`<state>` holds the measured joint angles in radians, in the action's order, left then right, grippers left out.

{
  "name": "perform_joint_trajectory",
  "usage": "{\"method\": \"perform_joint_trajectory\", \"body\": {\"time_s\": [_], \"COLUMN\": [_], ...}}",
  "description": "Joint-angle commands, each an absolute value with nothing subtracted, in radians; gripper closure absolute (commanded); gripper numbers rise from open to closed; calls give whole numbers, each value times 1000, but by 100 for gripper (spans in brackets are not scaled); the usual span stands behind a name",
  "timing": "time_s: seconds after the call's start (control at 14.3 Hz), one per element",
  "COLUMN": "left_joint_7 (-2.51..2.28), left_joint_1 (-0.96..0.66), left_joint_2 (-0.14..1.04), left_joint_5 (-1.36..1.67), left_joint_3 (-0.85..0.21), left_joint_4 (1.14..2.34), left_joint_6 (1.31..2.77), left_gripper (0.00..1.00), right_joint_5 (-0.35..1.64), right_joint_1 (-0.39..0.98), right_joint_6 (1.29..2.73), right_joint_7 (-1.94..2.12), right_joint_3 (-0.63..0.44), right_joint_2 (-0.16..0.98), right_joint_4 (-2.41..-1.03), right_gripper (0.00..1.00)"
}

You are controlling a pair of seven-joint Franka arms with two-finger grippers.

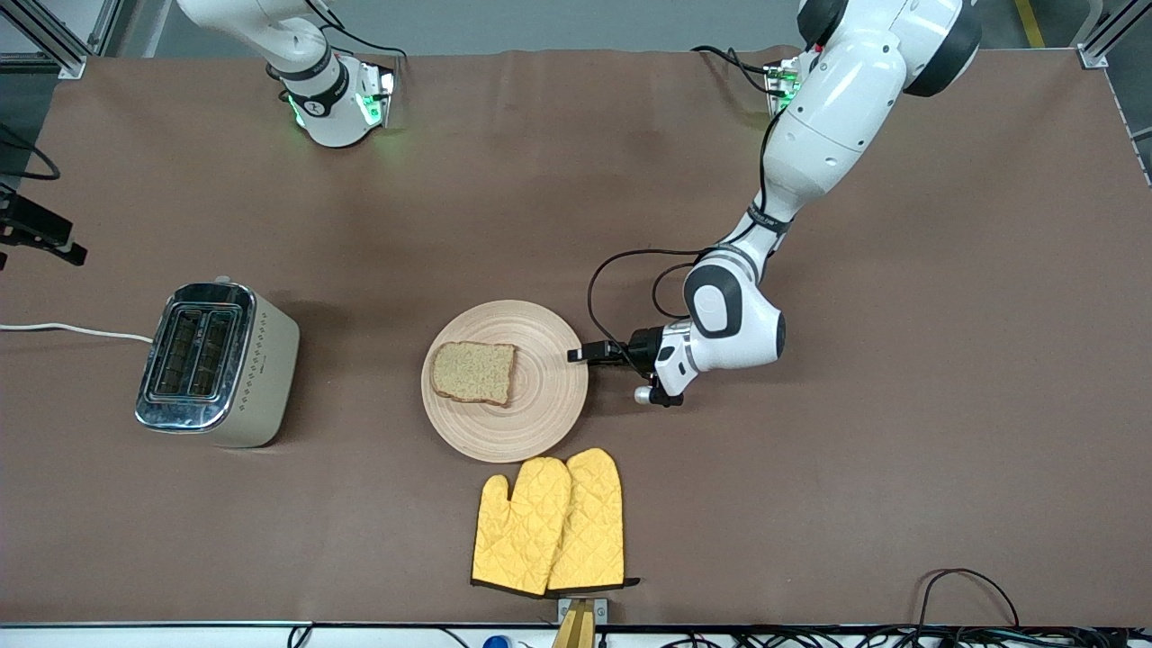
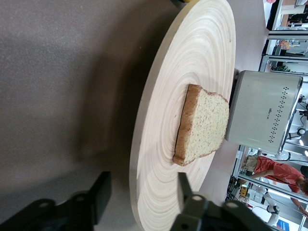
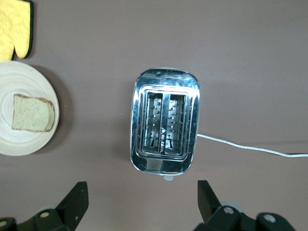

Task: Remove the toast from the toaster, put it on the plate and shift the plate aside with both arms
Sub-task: 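Slide the plate with toast away from the toaster with the left gripper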

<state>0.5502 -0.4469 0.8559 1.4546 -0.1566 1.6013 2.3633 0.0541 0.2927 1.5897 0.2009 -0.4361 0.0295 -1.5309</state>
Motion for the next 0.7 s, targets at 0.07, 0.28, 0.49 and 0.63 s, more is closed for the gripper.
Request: {"method": "perform_joint_trajectory", "body": {"time_s": [0.07,0.28,0.49,0.63], "left_joint_7": [577,594,617,621], "left_joint_1": [-452,-457,-457,-457], "left_joint_2": [862,865,870,874], "left_joint_5": [1470,1467,1466,1465], "left_joint_3": [-160,-158,-158,-158], "left_joint_4": [1582,1578,1578,1578], "left_joint_6": [2362,2364,2370,2370], "left_gripper": [53,65,75,81], "right_joint_5": [-8,-11,-11,-11], "right_joint_1": [330,331,328,331], "right_joint_6": [1600,1608,1600,1598], "right_joint_7": [196,196,196,198], "right_joint_3": [-426,-428,-429,-428], "right_joint_2": [-8,-3,-3,-3], "right_joint_4": [-1565,-1551,-1549,-1551], "right_gripper": [0,0,0,0]}}
